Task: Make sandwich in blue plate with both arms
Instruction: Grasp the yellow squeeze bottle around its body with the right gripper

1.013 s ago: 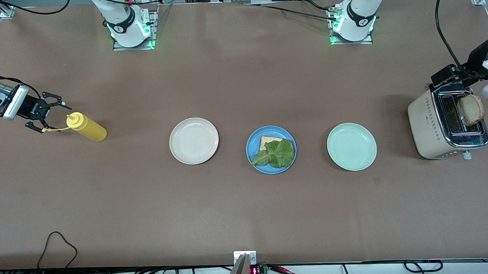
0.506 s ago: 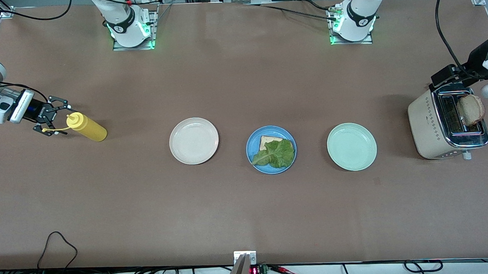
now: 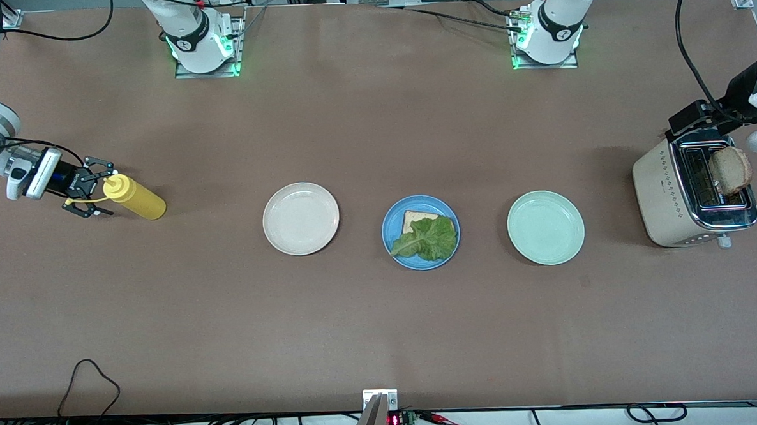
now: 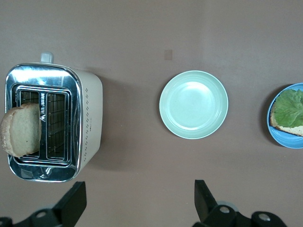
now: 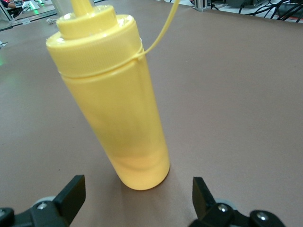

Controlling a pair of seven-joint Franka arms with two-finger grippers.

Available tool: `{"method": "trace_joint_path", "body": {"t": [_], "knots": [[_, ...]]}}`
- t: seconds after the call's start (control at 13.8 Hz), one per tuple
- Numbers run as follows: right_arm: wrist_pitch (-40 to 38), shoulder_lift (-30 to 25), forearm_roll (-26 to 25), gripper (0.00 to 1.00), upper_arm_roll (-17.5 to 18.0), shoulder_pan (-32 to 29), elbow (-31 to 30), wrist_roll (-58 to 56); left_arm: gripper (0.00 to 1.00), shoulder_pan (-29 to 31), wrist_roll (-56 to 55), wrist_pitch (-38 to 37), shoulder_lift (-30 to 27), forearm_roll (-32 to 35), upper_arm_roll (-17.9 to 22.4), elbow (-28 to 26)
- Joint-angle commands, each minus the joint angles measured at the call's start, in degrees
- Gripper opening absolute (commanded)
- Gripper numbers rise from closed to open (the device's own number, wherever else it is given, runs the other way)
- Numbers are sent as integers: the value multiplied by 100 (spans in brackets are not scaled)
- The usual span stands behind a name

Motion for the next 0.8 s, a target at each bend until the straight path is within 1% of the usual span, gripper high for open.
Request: {"method": "trace_joint_path", "body": {"t": [0.0, 0.29, 0.51, 0.65, 0.72], "knots": [[-130, 99, 209, 100, 70, -79, 123, -108, 100, 24, 95, -51, -31, -103, -5, 57], [-174, 99, 332, 100, 105, 44, 123, -108, 100, 15, 95, -51, -40, -94, -13, 57], [-165, 239, 341, 100, 184, 106, 105, -204, 100, 15, 95, -51, -31, -94, -22, 57], [-139, 240, 350, 100, 193, 176, 105, -196, 100, 15, 95, -51, -31, -94, -40, 57], [-139, 240, 454, 100, 193, 229, 114, -196, 100, 15, 95, -8, -31, -94, -40, 48]]}}
